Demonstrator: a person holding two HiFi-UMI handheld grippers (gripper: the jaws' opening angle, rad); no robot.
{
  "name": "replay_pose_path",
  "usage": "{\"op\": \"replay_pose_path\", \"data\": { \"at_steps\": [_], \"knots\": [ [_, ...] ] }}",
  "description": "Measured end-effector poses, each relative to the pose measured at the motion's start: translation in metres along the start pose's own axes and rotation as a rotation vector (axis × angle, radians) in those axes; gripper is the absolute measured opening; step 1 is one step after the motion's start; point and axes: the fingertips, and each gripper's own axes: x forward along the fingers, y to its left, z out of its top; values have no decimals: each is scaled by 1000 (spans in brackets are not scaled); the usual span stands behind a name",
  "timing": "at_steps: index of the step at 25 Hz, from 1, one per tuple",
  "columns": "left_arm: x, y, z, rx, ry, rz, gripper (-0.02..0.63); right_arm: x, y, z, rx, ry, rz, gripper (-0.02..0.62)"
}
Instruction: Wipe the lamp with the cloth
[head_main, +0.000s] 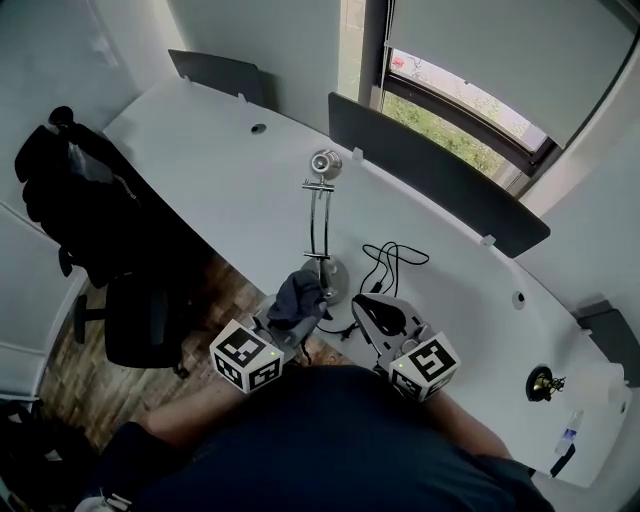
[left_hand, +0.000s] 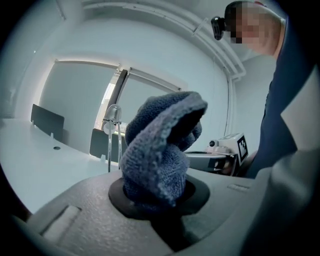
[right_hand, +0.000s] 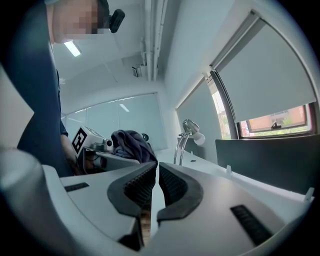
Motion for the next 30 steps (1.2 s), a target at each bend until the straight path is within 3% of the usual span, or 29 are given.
{"op": "replay_pose_path", "data": {
  "at_steps": [12,30],
  "knots": [
    [0,-32,-3,27,-52,22,69,-20,23,-12,-61,16,85,11],
    [0,-35,-3,36,-55,17,69,-20,24,-14,-63,18,94,11]
  ]
}}
